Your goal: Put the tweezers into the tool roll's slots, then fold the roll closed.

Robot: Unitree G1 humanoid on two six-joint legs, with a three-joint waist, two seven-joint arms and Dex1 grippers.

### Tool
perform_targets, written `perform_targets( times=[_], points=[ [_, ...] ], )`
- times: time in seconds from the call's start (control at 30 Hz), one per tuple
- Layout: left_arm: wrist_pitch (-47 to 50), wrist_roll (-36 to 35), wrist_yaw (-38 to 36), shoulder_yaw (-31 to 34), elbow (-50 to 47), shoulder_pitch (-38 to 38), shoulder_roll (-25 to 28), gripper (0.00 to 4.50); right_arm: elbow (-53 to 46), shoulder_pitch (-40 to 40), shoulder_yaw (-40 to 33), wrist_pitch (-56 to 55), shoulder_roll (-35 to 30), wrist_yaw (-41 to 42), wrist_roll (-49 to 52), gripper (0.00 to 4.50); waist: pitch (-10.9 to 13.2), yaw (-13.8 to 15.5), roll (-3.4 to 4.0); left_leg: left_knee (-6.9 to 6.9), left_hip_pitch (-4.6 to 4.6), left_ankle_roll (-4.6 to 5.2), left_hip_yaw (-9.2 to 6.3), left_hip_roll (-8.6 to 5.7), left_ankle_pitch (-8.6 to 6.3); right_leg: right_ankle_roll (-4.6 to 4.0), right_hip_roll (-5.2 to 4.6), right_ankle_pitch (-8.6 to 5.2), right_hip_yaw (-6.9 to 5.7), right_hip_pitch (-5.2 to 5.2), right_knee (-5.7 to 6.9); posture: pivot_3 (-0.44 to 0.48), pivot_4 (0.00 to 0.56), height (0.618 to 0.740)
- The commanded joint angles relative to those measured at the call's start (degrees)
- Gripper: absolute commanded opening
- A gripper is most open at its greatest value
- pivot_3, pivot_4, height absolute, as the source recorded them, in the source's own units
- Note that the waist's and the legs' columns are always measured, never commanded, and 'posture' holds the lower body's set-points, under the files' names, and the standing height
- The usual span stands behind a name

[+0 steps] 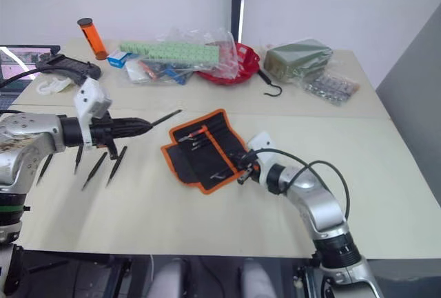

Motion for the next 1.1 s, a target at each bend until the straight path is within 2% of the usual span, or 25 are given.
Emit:
perform_targets(
  times=[0.03,0.27,0.67,0.9,1.1],
  points=[
    [-0.95,1.36,-1.76,-1.49,0.28,-2.66,-0.9,0.0,-0.17,0.6,-0.73,-2.46,1.16,-0.77,-0.64,0.01,0.0,0.13,0.0,0.0,0.0,0.0,0.0,0.0,0.0,0.0,0.0,0.0,0.0,0.0,0.0,0.0,0.15,0.738],
    [-6.75,7.15,-4.71,-6.59,5.71,-7.1,-4.16,0.0,2.28,4.57,0.08,-5.45,3.89,-2.21,-2.82,0.01,0.0,0.58,0.0,0.06,-0.04,0.0,0.0,-0.02,0.0,0.01,0.0,0.0,0.01,0.03,-0.01,0.0,0.15,0.738],
    [-10.91,13.59,-7.33,-9.96,11.83,-10.39,-6.93,0.0,6.03,7.1,-0.42,-9.22,6.88,-3.84,-4.26,0.01,0.0,0.48,0.0,0.09,-0.01,0.0,-0.02,-0.01,0.0,0.01,0.01,0.0,0.0,0.07,0.01,0.0,0.15,0.738],
    [-7.67,17.9,-8.72,-15.47,12.36,-12.21,-10.23,0.0,6.89,7.52,0.89,-8.15,6.7,-4.12,-5.52,0.01,-0.01,0.48,0.0,0.15,0.01,0.01,-0.03,-0.01,0.0,0.01,0.01,0.0,0.01,0.13,0.01,0.0,0.15,0.738],
    [1.2,20.25,-5.92,-18.05,15.07,-15.98,-15.24,0.0,7.16,7.39,1.35,-9.37,7.02,-4.22,-6.11,0.01,-0.01,0.47,0.0,0.21,0.0,0.01,-0.07,-0.02,0.01,0.02,0.04,-0.01,0.0,0.15,0.03,0.0,0.15,0.738]
  ],
)
